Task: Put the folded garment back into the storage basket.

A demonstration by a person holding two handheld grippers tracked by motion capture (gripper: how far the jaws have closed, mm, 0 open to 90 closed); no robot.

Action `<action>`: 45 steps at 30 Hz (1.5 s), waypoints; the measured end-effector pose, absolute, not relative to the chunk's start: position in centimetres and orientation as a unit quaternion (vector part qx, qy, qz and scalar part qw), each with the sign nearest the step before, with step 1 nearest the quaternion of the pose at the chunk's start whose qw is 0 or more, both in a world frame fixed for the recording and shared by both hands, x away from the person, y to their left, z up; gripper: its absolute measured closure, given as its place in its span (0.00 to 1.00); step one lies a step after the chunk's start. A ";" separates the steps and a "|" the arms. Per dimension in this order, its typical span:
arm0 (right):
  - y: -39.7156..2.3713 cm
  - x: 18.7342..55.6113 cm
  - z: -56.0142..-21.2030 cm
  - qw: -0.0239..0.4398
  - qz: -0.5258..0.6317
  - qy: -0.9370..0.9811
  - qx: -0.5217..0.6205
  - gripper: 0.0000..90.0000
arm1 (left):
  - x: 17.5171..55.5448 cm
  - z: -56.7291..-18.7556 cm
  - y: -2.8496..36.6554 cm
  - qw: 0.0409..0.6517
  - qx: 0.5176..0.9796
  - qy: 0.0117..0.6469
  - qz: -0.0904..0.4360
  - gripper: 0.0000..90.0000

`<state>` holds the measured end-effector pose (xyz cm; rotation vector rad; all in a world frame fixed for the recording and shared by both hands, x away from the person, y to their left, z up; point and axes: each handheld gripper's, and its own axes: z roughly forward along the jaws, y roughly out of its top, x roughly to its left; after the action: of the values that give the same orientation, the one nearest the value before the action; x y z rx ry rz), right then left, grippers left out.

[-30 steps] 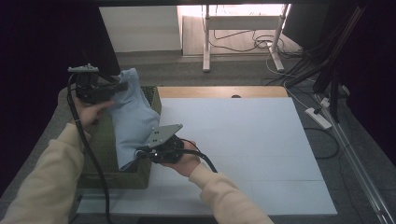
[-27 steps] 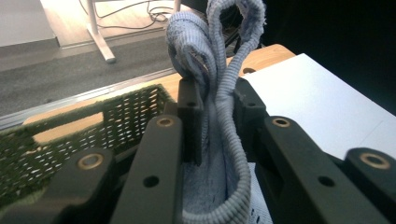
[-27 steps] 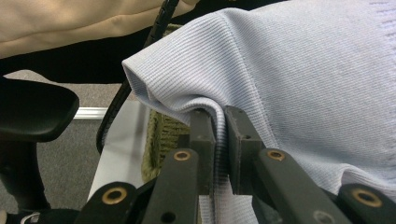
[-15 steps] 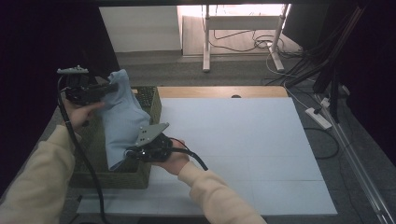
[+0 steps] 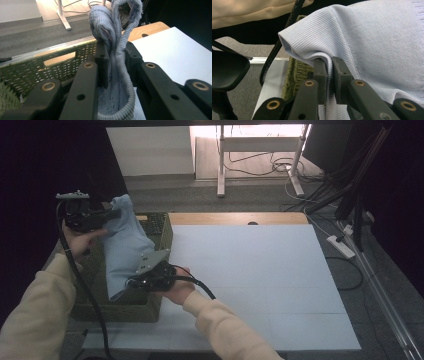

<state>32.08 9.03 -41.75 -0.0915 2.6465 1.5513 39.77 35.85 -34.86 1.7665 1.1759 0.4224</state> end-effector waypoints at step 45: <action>12.8 33.9 -44.5 0.019 0.457 0.889 -0.015 0.91 | 43.8 -40.0 35.3 0.415 0.743 0.505 0.143 0.85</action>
<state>33.85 12.84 -44.49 -0.0471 2.7599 1.4190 43.80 35.29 -39.96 1.8662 1.2679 0.3602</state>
